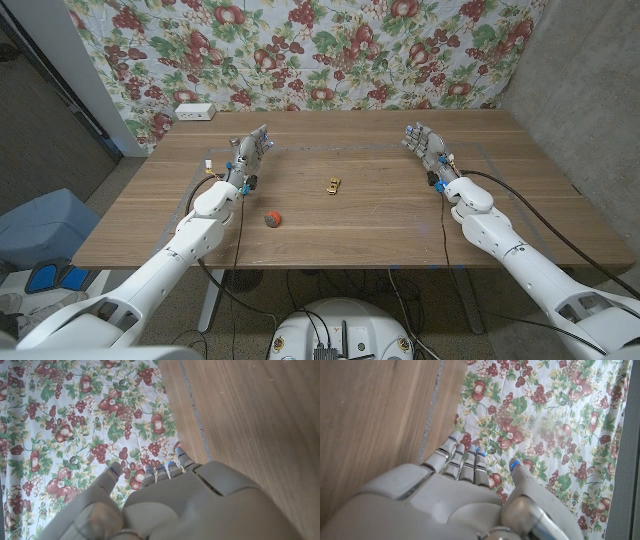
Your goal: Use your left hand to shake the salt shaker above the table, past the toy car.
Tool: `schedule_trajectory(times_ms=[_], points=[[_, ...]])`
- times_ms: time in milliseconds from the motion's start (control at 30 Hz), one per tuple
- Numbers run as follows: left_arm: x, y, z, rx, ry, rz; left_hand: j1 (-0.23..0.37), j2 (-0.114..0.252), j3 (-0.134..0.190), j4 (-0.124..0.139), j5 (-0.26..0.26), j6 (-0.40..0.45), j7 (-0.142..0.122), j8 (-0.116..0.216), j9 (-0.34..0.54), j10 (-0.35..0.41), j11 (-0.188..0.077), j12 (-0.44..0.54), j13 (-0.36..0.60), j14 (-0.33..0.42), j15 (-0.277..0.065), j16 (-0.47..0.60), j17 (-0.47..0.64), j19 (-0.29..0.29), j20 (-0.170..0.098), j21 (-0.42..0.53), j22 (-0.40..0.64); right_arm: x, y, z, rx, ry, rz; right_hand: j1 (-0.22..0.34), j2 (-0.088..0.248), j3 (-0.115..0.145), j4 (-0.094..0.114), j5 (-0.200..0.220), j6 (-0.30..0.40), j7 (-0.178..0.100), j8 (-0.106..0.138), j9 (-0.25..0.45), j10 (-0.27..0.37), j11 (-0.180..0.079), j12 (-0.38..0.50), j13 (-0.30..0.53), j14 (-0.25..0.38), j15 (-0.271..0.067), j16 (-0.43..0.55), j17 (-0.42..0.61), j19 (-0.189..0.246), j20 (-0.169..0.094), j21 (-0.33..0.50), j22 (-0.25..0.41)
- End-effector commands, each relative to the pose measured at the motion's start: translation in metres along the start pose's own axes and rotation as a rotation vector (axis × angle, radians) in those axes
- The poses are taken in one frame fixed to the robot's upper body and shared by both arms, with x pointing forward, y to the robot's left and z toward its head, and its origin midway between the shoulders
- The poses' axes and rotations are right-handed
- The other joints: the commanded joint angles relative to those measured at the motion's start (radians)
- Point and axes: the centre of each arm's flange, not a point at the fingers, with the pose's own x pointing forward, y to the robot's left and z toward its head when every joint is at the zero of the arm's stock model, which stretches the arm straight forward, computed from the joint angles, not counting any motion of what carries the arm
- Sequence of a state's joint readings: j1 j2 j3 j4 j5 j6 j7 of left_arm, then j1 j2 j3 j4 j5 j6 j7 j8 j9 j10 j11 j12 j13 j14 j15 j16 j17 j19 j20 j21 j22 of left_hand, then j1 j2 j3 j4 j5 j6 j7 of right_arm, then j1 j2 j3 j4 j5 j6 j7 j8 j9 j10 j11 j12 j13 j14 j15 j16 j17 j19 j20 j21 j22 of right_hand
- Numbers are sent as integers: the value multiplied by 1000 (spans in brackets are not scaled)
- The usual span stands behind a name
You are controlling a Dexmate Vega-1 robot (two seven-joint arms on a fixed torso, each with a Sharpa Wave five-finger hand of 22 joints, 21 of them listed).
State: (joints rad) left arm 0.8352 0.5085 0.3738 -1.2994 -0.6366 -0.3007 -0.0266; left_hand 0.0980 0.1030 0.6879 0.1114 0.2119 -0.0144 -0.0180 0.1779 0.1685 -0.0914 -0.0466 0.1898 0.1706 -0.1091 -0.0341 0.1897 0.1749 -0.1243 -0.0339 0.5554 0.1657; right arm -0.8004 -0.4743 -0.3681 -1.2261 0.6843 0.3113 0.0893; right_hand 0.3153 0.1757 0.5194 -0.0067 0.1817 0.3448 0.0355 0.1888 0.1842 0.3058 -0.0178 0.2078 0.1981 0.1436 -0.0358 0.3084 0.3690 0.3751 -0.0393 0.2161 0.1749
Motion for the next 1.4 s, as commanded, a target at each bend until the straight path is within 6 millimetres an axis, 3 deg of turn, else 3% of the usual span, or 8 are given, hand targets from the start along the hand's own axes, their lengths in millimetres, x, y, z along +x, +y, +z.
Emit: schedule_trajectory(times_ms=[33, 367, 733, 1400], points=[[0, -3, 2, -2, -31, -6, 0, 57, 8, 0, 6, 4, 0, 3, 3, -2, -3, 2, 4, 0, -29, 2, 4, 3, -43, 3, 4, 8, -2, -5, 36, -10, 4, 5, 26, 6, 9, 3, 4, 0, 4, 1, 6, 0, 3, 2, 6, -42, 5, 4, 8, -20, 4, 2], [5, -1, 2, -7, -39, -28, -2, 49, 7, -5, 5, 5, -5, 3, 3, 2, -7, 3, 4, 6, -33, 3, 4, 15, -37, 1, 4, 4, 1, -8, 27, -6, -20, 1, 8, 0, 8, 0, 5, 6, 5, 1, 12, 4, 3, 2, 11, -33, 5, 3, 10, -13, 3, 2], [16, 3, 8, 29, -64, -63, -8, 34, 7, -24, 3, 24, -18, 7, 3, 22, -13, 7, 4, 42, -29, 9, 2, 78, -16, 9, 5, 0, 6, -9, 8, -4, -49, 7, 3, 0, -1, 0, 17, 8, 9, 1, 24, 7, 6, 2, 21, -25, 7, 0, 17, -3, 4, 2], [11, 0, 28, 173, -126, -16, -7, 18, 10, -60, -2, 62, -38, 12, 3, 58, -18, 12, 4, 89, -13, 10, -1, 135, 23, 8, 6, -3, 8, -12, 15, -3, -65, 12, 2, -1, -10, 2, 27, 4, 11, 1, 34, 7, 7, 3, 31, -16, 9, -3, 23, 9, 4, 2]])
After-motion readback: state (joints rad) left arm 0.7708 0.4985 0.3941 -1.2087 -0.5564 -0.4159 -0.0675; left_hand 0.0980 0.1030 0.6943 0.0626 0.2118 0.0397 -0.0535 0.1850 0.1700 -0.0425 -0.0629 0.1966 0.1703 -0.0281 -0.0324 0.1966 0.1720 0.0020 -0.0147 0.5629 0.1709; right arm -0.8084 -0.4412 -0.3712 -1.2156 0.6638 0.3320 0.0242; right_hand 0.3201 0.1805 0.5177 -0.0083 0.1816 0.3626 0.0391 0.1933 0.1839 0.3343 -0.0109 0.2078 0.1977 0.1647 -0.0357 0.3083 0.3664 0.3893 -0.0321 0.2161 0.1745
